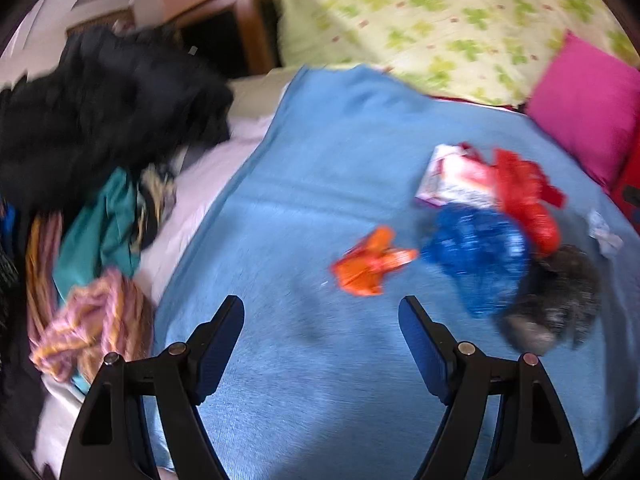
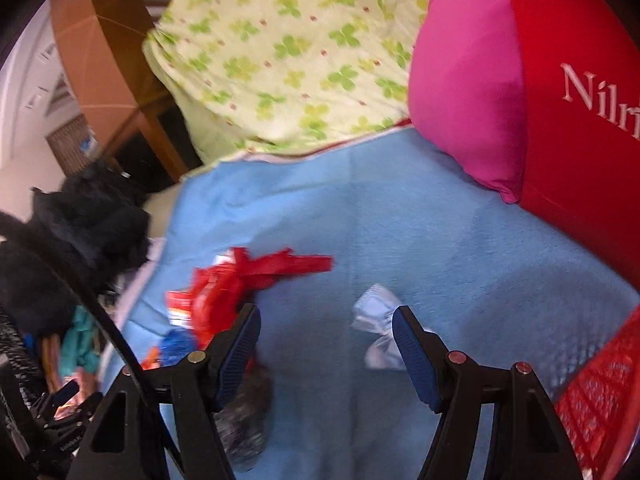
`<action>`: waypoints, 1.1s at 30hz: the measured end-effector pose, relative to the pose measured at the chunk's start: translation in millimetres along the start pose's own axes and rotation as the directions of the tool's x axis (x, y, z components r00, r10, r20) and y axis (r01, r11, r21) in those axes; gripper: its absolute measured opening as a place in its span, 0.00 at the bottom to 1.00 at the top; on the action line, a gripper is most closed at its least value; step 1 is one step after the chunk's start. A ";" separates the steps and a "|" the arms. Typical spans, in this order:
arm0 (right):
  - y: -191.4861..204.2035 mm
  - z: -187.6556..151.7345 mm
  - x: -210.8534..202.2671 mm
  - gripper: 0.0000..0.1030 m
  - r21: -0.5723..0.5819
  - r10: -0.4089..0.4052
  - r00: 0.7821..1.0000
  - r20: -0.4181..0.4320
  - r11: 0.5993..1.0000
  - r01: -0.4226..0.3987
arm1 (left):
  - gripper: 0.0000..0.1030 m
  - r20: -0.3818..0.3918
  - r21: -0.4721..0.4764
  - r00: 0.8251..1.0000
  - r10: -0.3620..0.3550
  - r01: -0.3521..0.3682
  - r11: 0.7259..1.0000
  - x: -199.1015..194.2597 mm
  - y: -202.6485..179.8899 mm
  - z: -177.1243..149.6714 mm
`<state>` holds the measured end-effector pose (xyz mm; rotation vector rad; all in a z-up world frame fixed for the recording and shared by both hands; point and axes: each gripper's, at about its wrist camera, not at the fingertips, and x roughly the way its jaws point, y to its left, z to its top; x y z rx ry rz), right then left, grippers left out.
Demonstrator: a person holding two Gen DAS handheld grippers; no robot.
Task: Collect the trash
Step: 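Grasp the orange wrapped bundle with left tool while right tool grasps the light blue tissue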
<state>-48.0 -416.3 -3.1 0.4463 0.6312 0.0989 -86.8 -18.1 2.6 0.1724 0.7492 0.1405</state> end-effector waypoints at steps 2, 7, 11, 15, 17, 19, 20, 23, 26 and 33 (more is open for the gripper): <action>-5.8 2.8 15.9 0.70 0.012 -0.034 0.999 -0.036 0.999 0.035 | 0.78 -0.034 -0.056 0.999 -0.028 0.026 0.998 12.6 10.7 -1.4; -23.5 4.0 46.2 0.68 0.063 -0.086 0.988 -0.130 0.993 0.095 | 0.78 -0.022 -0.050 0.991 -0.132 0.130 0.990 27.8 1.4 14.9; -29.8 3.8 58.9 0.63 0.060 -0.111 0.981 -0.158 0.991 0.121 | 0.78 -0.027 0.025 0.983 -0.184 0.185 0.982 44.3 -13.5 30.5; -41.6 1.5 76.5 0.55 0.080 -0.130 0.969 -0.212 0.986 0.150 | 0.78 -0.086 0.079 0.979 -0.187 0.194 0.978 72.4 -25.6 39.4; -47.1 -1.3 85.6 0.49 0.095 -0.127 0.961 -0.247 0.983 0.154 | 0.78 -0.113 0.087 0.977 -0.180 0.190 0.978 82.4 -28.4 39.4; -49.3 -2.3 88.8 0.46 0.090 -0.135 0.960 -0.244 0.983 0.161 | 0.77 -0.142 0.080 0.973 -0.184 0.196 0.977 91.7 -29.7 39.7; -48.5 -2.1 88.2 0.44 0.083 -0.139 0.961 -0.241 0.983 0.163 | 0.74 -0.158 0.075 0.970 -0.186 0.200 0.977 95.7 -30.1 38.9; -44.7 -3.2 87.3 0.40 0.056 -0.146 0.960 -0.240 0.985 0.164 | 0.52 -0.217 0.059 0.953 -0.211 0.228 0.972 105.0 -30.0 33.5; -40.6 -3.8 85.0 0.37 0.040 -0.153 0.960 -0.234 0.985 0.166 | 0.38 -0.196 0.078 0.956 -0.218 0.237 0.968 100.9 -32.6 33.1; -19.6 3.1 61.5 0.37 0.011 -0.111 0.980 -0.168 0.993 0.114 | 0.37 -0.111 0.082 0.971 -0.210 0.220 0.972 75.1 -33.7 34.3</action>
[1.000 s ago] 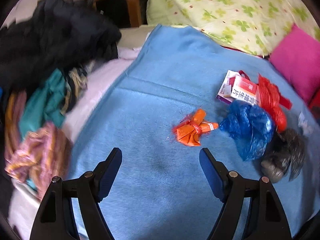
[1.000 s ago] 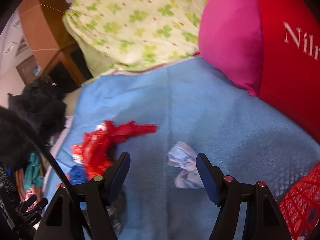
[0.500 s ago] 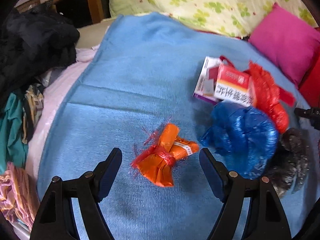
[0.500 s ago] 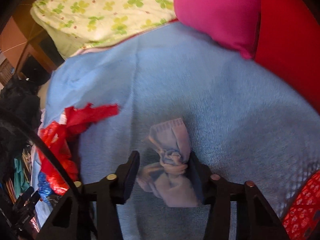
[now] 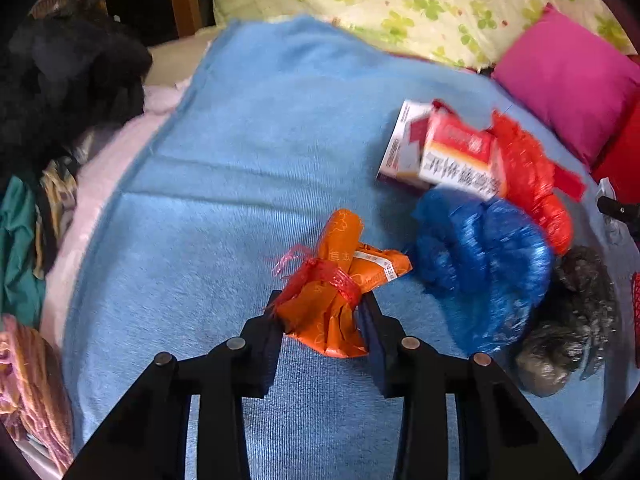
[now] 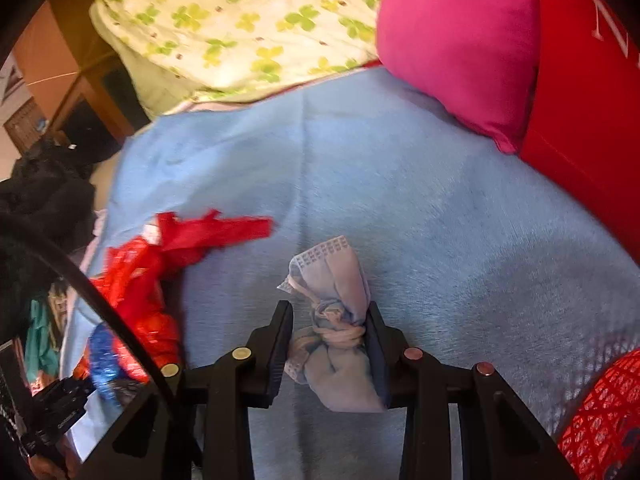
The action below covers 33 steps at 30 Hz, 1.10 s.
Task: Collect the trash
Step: 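Grasp the orange wrapped bundle with left tool while right tool grasps the light blue tissue, then carry the orange bundle and light blue tissue to the red basket and release both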
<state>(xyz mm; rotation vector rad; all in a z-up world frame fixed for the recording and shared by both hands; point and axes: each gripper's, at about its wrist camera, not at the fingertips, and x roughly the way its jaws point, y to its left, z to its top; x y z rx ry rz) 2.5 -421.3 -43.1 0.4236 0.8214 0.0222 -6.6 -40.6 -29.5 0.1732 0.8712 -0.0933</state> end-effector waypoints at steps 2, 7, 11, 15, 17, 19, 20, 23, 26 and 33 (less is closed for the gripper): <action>7.6 -1.5 -10.5 0.37 -0.024 0.012 1.000 0.025 1.000 -0.011 | 0.37 0.045 0.001 0.999 0.010 -0.010 1.000 -16.3 -6.1 -1.4; 26.2 -7.5 -40.3 0.37 -0.081 0.060 0.995 0.082 0.995 -0.053 | 0.37 0.155 0.004 0.986 0.057 -0.058 0.998 -52.4 -22.1 -7.8; 36.0 -15.5 -65.2 0.37 -0.134 0.099 0.987 0.123 0.988 -0.083 | 0.37 0.192 -0.007 0.978 0.084 -0.085 0.996 -73.8 -38.8 -15.1; 35.9 -22.3 -92.8 0.37 -0.163 0.145 0.974 0.172 0.980 -0.117 | 0.37 0.243 0.039 0.965 0.101 -0.113 0.993 -102.8 -71.8 -15.5; 30.1 -24.6 -105.3 0.37 -0.173 0.168 0.966 0.195 0.976 -0.135 | 0.37 0.269 0.063 0.959 0.093 -0.114 0.991 -118.9 -87.3 -11.9; 23.8 -27.0 -121.3 0.37 -0.184 0.184 0.956 0.230 0.972 -0.143 | 0.37 0.297 0.085 0.950 0.093 -0.124 0.989 -130.5 -99.4 -8.0; 19.9 -27.9 -128.6 0.37 -0.186 0.191 0.951 0.245 0.971 -0.147 | 0.37 0.319 0.103 0.944 0.091 -0.130 0.986 -139.8 -110.5 -6.1; 6.7 -30.2 -148.9 0.37 -0.185 0.218 0.931 0.292 0.968 -0.168 | 0.37 0.345 0.135 0.936 0.076 -0.130 0.982 -155.6 -132.6 -2.4; -7.9 -31.6 -165.6 0.37 -0.178 0.226 0.915 0.333 0.968 -0.174 | 0.37 0.373 0.176 0.926 0.062 -0.136 0.975 -169.1 -157.2 0.5; -40.9 -34.6 -197.7 0.37 -0.153 0.223 0.883 0.414 0.973 -0.174 | 0.37 0.407 0.258 0.913 0.007 -0.122 0.958 -189.0 -204.7 1.5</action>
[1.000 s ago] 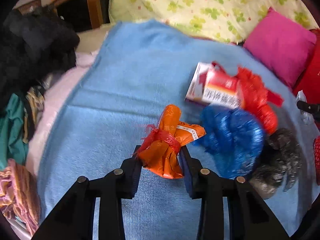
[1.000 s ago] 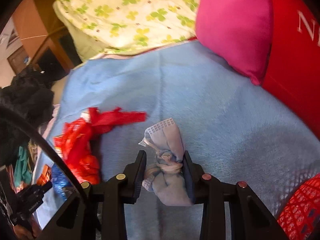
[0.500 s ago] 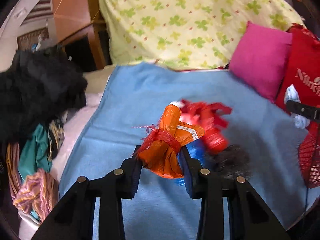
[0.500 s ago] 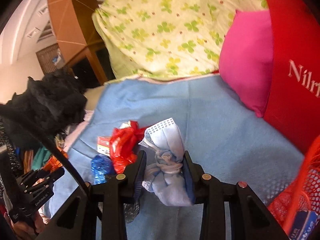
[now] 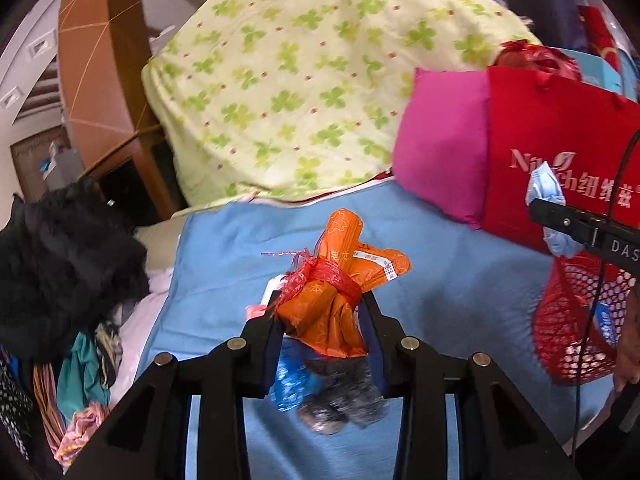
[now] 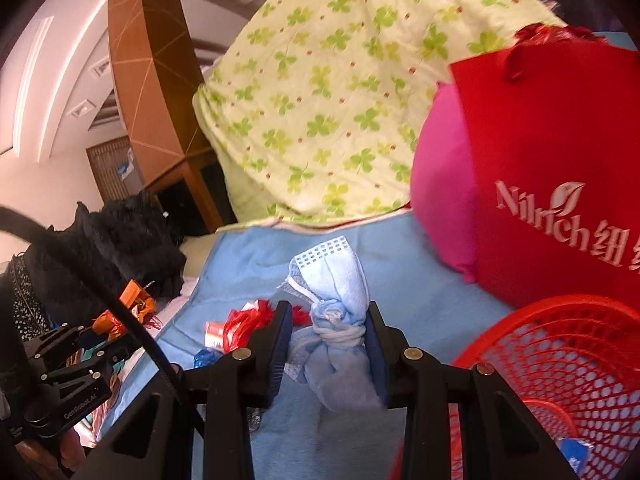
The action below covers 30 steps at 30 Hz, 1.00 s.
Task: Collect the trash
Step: 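Carry the orange bundle and light blue tissue to the red basket and release both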
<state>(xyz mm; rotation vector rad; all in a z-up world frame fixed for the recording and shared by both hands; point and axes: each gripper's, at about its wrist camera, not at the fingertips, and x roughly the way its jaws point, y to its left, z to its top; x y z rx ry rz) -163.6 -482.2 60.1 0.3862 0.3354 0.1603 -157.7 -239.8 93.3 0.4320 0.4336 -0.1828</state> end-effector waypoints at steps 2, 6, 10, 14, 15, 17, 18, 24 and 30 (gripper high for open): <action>-7.0 1.7 -6.8 0.37 0.005 -0.006 1.000 0.015 1.000 0.006 | 0.37 0.007 0.015 1.000 -0.007 0.007 1.000 -3.2 -9.9 4.1; -23.0 3.3 -21.5 0.37 0.019 -0.025 0.999 0.035 1.000 0.025 | 0.37 0.019 0.042 0.999 -0.027 0.026 0.999 -8.2 -27.9 11.3; -39.3 3.5 -34.1 0.37 0.038 -0.044 0.998 0.051 0.998 0.042 | 0.37 0.026 0.067 0.999 -0.045 0.043 0.997 -12.2 -46.0 16.0; -54.3 3.8 -45.2 0.37 0.062 -0.057 0.996 0.064 0.997 0.054 | 0.37 0.031 0.090 0.998 -0.063 0.060 0.994 -15.4 -63.3 21.4; -57.8 3.9 -47.5 0.37 0.068 -0.062 0.996 0.069 0.996 0.058 | 0.37 0.030 0.095 0.997 -0.070 0.067 0.993 -16.1 -67.7 22.8; -66.4 4.4 -53.4 0.37 0.086 -0.068 0.995 0.076 0.994 0.062 | 0.37 0.029 0.103 0.996 -0.082 0.079 0.992 -18.3 -74.8 24.8; -70.4 4.4 -55.8 0.37 0.094 -0.071 0.994 0.080 0.994 0.063 | 0.37 0.030 0.106 0.996 -0.087 0.083 0.991 -19.3 -77.9 25.6; -94.2 2.4 -72.0 0.37 0.152 -0.095 0.990 0.100 0.985 0.079 | 0.37 0.026 0.118 0.985 -0.169 0.165 0.979 -25.9 -100.4 31.8; -119.8 -4.6 -96.8 0.37 0.235 -0.111 0.986 0.126 0.969 0.079 | 0.37 0.011 0.128 0.950 -0.312 0.308 0.943 -31.8 -130.3 35.8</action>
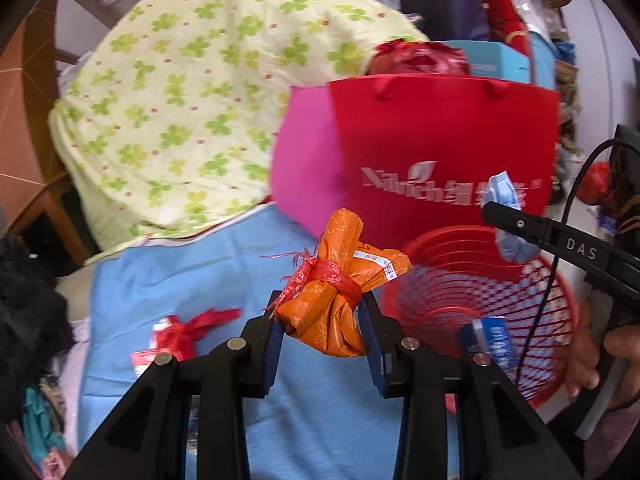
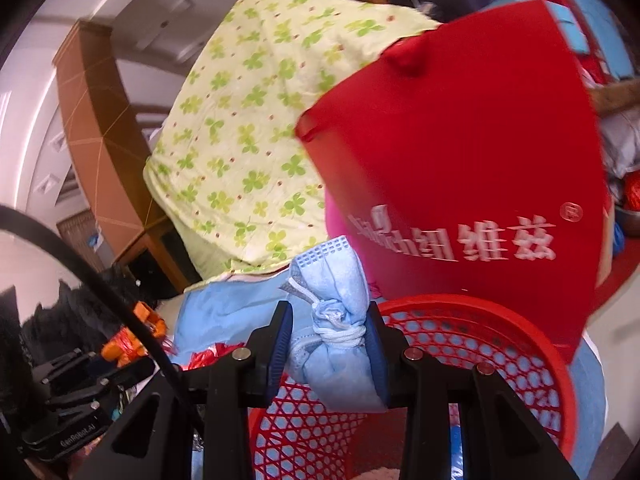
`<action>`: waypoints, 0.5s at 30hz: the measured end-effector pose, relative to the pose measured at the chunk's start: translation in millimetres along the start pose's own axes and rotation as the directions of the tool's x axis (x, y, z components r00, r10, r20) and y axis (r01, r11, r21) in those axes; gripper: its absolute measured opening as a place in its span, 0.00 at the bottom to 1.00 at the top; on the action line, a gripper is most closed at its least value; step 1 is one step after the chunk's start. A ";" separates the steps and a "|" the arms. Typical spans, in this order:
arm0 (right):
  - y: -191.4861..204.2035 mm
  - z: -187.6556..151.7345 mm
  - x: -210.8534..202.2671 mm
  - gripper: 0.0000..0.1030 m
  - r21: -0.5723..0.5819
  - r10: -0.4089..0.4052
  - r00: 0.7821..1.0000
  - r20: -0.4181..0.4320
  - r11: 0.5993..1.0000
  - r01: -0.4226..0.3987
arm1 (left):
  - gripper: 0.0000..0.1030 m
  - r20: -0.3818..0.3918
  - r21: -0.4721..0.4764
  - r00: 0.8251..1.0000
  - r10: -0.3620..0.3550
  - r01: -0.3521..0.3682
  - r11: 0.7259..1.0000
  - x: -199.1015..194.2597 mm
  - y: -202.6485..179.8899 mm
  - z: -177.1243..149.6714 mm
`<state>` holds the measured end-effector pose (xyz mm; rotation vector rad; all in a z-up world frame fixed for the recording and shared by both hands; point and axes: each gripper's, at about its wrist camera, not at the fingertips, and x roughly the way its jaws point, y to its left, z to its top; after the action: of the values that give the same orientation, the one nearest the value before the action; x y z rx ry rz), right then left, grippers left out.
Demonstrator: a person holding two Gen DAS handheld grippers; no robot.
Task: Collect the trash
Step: 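Carry the orange bundle and light blue tissue to the red basket and release both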
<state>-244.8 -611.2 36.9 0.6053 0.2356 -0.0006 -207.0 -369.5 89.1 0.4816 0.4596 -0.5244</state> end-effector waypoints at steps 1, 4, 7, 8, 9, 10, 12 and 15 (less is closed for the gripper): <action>-6.4 0.5 -5.1 0.37 0.022 -0.001 1.000 0.008 1.000 0.001 | 0.37 -0.002 -0.003 1.000 -0.031 0.031 1.000 0.9 -4.8 1.4; -27.5 1.8 -19.6 0.38 0.103 -0.007 0.999 0.031 0.995 0.003 | 0.37 -0.012 -0.011 0.995 -0.098 0.098 0.995 6.5 -17.4 4.8; -46.8 1.7 -32.2 0.39 0.166 -0.033 0.998 0.049 0.986 0.024 | 0.37 -0.024 -0.010 0.986 -0.163 0.163 0.987 12.4 -33.6 5.3; -52.4 1.5 -34.8 0.39 0.185 -0.036 0.998 0.049 0.982 0.027 | 0.37 -0.026 -0.010 0.984 -0.178 0.178 0.984 13.6 -38.4 4.9; -56.5 1.6 -35.8 0.39 0.200 -0.038 0.998 0.046 0.979 0.028 | 0.38 -0.027 -0.011 0.982 -0.187 0.187 0.982 14.5 -41.1 4.7; -60.5 1.4 -36.1 0.39 0.215 -0.040 0.998 0.041 0.976 0.031 | 0.38 -0.030 -0.011 0.979 -0.200 0.200 0.980 16.4 -45.2 4.5; -63.3 1.8 -34.9 0.39 0.226 -0.043 0.999 0.028 0.973 0.035 | 0.38 -0.038 -0.009 0.975 -0.221 0.220 0.975 20.6 -54.4 3.7; -63.0 2.1 -32.1 0.47 0.231 -0.049 0.999 0.010 0.972 0.045 | 0.49 -0.042 -0.012 0.972 -0.232 0.232 0.973 24.6 -60.6 2.2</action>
<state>-279.9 -666.5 10.1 0.8310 0.2364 -0.0796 -221.8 -425.6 59.0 0.4349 0.5633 -0.7384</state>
